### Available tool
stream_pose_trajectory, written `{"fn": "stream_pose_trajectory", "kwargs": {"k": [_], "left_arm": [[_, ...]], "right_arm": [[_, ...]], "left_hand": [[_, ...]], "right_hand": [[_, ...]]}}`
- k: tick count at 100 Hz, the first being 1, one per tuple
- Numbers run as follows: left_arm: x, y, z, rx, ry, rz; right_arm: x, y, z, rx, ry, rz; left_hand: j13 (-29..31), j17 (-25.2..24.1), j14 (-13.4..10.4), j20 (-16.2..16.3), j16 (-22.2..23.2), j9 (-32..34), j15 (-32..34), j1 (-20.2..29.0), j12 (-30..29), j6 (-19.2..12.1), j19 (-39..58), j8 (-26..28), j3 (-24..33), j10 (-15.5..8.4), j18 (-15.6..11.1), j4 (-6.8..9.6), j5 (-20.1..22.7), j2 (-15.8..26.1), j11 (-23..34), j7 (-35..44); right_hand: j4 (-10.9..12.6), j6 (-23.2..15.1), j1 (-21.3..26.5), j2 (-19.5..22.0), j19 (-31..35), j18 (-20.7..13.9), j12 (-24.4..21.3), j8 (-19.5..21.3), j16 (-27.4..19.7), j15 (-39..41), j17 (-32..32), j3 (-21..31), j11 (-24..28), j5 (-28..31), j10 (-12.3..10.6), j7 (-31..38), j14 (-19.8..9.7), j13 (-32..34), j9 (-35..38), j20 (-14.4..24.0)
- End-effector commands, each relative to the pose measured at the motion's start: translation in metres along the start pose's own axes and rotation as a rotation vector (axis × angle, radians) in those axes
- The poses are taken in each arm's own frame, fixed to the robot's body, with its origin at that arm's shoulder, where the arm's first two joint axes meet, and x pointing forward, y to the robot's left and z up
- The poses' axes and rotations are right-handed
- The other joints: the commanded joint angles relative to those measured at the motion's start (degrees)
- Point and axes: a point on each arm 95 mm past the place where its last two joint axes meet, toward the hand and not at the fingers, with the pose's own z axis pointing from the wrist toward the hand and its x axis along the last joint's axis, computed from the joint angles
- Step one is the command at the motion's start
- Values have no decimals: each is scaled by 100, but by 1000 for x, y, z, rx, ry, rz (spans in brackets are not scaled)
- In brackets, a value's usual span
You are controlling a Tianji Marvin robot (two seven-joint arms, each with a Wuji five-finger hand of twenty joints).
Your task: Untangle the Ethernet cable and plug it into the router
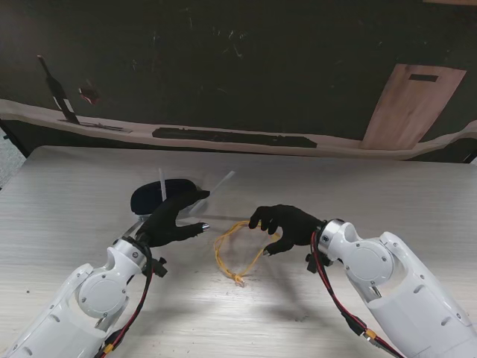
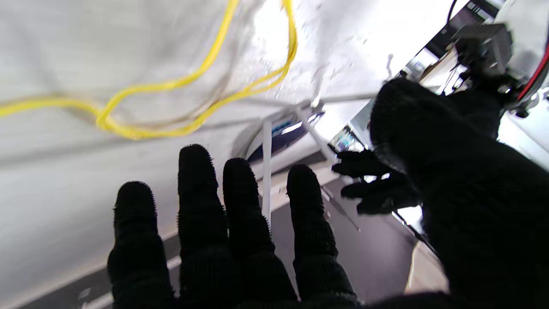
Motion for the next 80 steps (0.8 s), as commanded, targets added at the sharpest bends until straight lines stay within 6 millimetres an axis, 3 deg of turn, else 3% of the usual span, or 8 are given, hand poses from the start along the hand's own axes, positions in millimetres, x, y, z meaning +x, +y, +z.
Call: {"fn": "stream_pose_trajectory", "kwargs": {"k": [1, 34, 64, 74, 80], "left_arm": [[0, 3, -1, -12, -5, -6], [-1, 1, -4, 7, -10, -6], [-1, 0, -6, 28, -22, -7], [-1, 0, -6, 29, -24, -9], [-1, 0, -6, 29, -25, -11]], "right_arm": [[4, -2, 5, 34, 13, -18], [1, -21, 31, 198, -8, -112], [-11, -38, 38, 305, -60, -218], [-16, -42, 41, 314, -77, -239], [-18, -44, 42, 317, -83, -256]], "left_hand": [[-177, -115, 47, 75, 66, -136, -98, -65, -109, -95, -125, -60, -95, -84, -8, 167, -167, 134, -83, -119], [-95, -87, 80, 99, 94, -54, -48, -55, -101, -126, -109, -51, -112, -72, 20, 171, -112, 155, -63, -99], [-84, -81, 93, 119, 114, -66, -22, -45, -96, -74, -87, -57, -115, -64, 15, 182, -128, 199, -62, -106], [-79, -85, 112, 120, 118, -60, -16, -39, -96, -89, -86, -57, -114, -62, 10, 186, -127, 215, -62, -105], [-79, -82, 109, 122, 120, -66, -13, -49, -96, -86, -82, -56, -118, -63, 15, 188, -125, 246, -63, -102]], "right_hand": [[58, -84, 66, 58, -124, -279, -57, -45, -23, 56, 11, -18, 46, -135, -100, -5, -145, -42, -107, 40], [76, -113, 67, 84, -68, -188, -39, -20, -10, 112, 45, -1, 77, -405, -163, 71, -184, -143, -414, 80], [100, -83, 181, 81, -5, -169, -6, 3, 5, 197, 140, 78, 181, -494, -203, 165, -248, -93, -424, 124], [122, -18, 407, 93, 248, -10, 31, 26, 63, 387, 392, 180, 296, -394, -209, 255, -221, 102, -296, 241], [141, 10, 586, 148, 746, 135, 63, 41, 128, 602, 598, 247, 397, -295, -216, 302, -221, 289, -144, 436]]}}
